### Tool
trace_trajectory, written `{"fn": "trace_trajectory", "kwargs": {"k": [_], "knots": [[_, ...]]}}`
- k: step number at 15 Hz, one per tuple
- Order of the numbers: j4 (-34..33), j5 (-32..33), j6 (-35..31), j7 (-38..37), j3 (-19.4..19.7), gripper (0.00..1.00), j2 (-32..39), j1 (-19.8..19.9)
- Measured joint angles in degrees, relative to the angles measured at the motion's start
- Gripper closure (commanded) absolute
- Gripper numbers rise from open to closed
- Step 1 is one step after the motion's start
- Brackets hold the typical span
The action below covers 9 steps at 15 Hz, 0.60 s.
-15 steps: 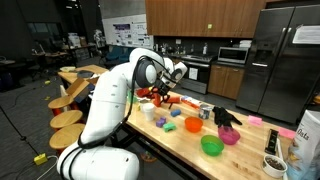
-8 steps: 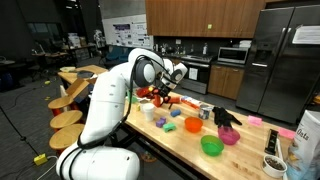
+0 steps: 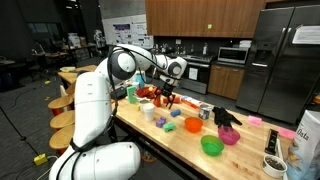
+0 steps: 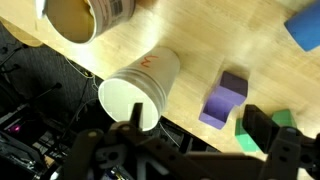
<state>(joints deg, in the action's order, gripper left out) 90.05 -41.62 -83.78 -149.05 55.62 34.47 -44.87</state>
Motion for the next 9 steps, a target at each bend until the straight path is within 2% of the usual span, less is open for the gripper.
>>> {"fn": "trace_trajectory", "kwargs": {"k": [2,4,6,9], "knots": [[1.1,0.0,2.0,0.0,7.5,0.0,0.4,-6.1],[1.3,0.0,3.7,0.0,11.6,0.0,0.7,-10.0],[0.9,0.0,4.2,0.0,12.2,0.0,0.7,-11.7],[0.0,-2.3,7.9,0.0,11.2,0.0,2.0,-11.5]]}}
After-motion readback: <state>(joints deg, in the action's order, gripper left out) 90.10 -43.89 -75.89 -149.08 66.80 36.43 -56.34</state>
